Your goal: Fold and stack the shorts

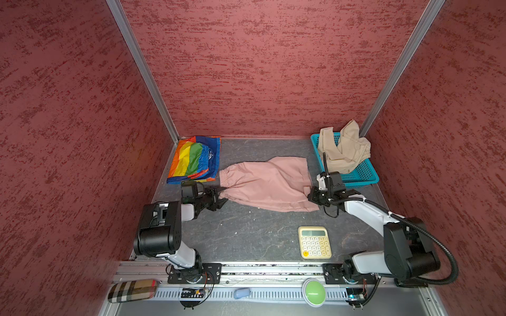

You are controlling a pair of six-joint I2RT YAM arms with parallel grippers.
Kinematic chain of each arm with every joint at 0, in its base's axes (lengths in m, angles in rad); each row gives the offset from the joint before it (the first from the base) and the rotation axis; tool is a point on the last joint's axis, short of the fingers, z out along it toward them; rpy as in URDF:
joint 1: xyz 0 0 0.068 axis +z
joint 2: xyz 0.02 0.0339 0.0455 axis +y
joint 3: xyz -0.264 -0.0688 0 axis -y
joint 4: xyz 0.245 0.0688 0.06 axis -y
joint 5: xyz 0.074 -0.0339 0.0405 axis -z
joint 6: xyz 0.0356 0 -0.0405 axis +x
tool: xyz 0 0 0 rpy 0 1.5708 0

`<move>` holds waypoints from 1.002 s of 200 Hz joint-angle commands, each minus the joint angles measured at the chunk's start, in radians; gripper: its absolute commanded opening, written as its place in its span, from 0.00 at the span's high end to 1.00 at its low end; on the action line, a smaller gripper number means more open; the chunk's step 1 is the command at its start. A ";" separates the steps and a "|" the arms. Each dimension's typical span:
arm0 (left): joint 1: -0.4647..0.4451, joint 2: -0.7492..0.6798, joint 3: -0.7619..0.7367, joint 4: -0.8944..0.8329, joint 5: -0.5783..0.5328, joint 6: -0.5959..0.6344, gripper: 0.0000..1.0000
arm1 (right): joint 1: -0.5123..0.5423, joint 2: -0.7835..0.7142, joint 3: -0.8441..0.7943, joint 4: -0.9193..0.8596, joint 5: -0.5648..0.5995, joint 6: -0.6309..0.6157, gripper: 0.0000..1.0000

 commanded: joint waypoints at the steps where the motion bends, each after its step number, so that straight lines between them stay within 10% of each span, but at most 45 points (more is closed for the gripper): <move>1: -0.009 -0.036 0.000 0.036 -0.039 -0.034 0.52 | 0.000 -0.005 -0.011 0.036 -0.007 -0.004 1.00; 61: 0.005 -0.051 0.101 -0.042 -0.041 0.035 1.00 | -0.003 -0.009 0.045 0.016 -0.025 -0.005 1.00; 200: -0.017 0.385 0.817 -0.156 -0.031 0.283 1.00 | -0.115 0.294 0.754 -0.227 -0.060 -0.123 1.00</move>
